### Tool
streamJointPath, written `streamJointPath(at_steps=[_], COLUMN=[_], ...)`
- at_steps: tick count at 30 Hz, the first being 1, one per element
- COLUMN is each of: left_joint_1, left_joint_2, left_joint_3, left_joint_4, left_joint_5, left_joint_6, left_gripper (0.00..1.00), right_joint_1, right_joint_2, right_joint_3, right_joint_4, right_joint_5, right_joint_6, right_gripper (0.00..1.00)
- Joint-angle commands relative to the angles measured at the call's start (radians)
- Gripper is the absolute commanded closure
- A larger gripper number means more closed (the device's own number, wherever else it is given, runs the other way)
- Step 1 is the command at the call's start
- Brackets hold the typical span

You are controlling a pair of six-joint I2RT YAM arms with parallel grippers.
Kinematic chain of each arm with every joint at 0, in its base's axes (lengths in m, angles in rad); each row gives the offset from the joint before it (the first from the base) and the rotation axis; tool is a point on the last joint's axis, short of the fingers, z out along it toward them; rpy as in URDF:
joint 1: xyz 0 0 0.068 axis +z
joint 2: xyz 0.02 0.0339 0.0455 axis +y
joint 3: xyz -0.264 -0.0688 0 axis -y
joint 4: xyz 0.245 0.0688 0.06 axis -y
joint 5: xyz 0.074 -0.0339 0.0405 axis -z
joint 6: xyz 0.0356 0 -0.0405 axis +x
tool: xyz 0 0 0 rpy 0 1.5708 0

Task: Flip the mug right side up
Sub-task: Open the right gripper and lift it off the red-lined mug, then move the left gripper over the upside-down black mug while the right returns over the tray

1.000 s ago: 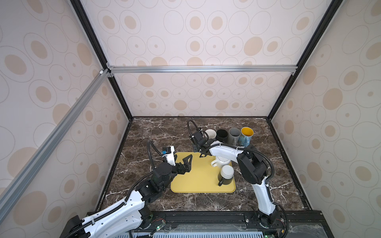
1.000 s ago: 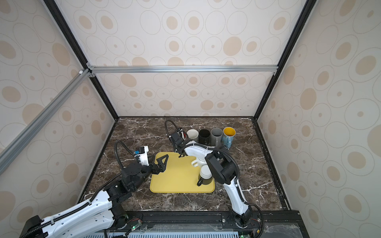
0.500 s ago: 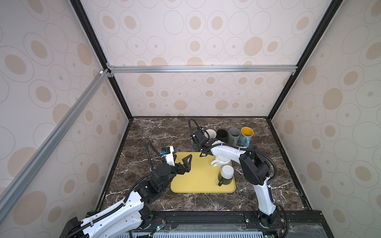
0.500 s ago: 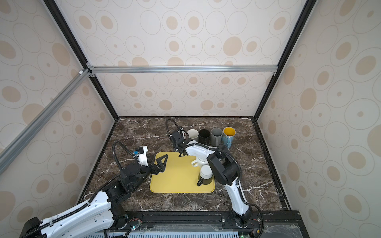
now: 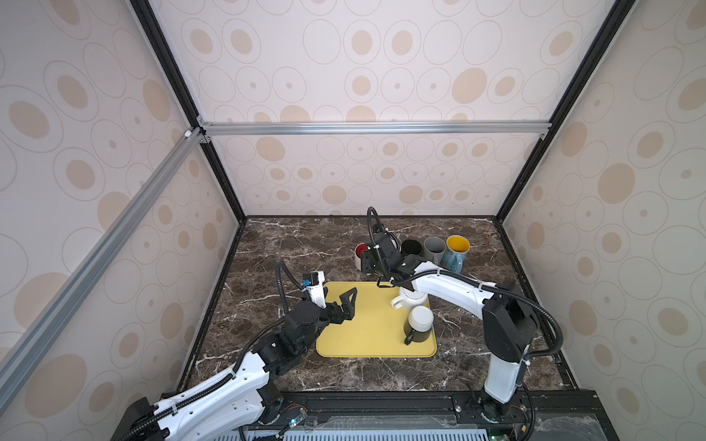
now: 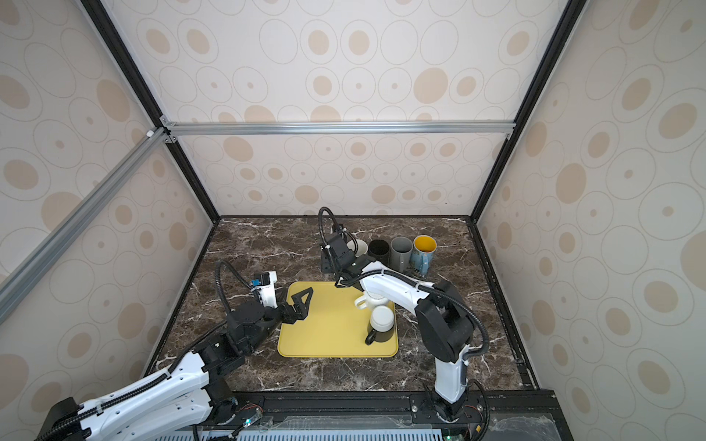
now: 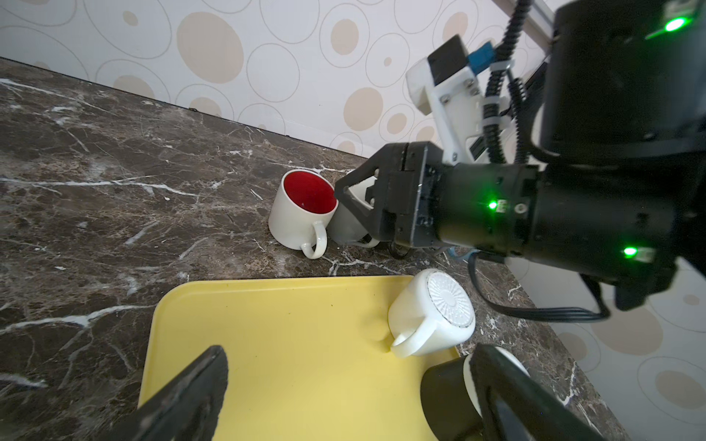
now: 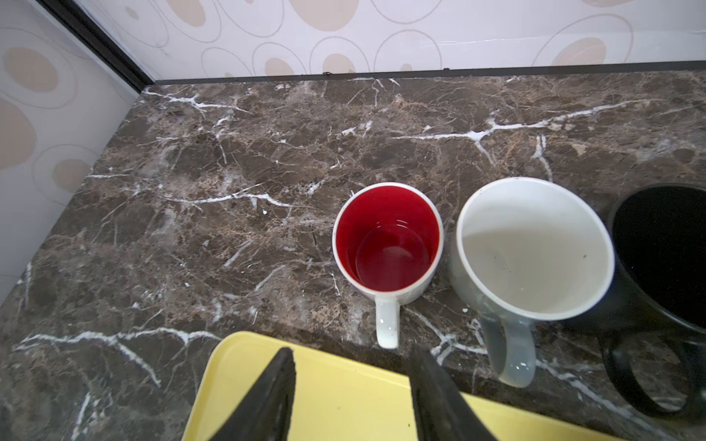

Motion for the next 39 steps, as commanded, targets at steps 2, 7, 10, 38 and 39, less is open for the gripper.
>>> streamJointPath(at_steps=[2,7,10,38,39], left_joint_1=[0.006,0.006,0.006,-0.12,-0.138], left_joint_2=[0.044,0.092,0.111,0.281,0.303], left_joint_3=[0.05,0.066,0.075,0.132,0.146], left_joint_4=[-0.01,-0.004,0.002,0.035,0.03], left_joint_5=[-0.011,0.02,0.049,0.243,0.233], left_joint_6=[0.038,0.044,0.056,0.145,0.152], left_gripper=[0.0,0.0,0.0,0.17,0.18], right_joint_1=[0.015,0.039,0.053,0.039,0.03], right_joint_2=[-0.073,-0.13,-0.166,-0.704,-0.712], right_joint_3=[-0.044,-0.064,-0.096,-0.497,-0.496], right_joint_4=[0.013,-0.017,-0.017,-0.184,-0.209], right_joint_5=[-0.042,-0.059,-0.07,0.023,0.026], right_joint_6=[-0.026,-0.081,-0.111,-0.061,-0.052], right_gripper=[0.49,0.49,0.5,0.49,0.49])
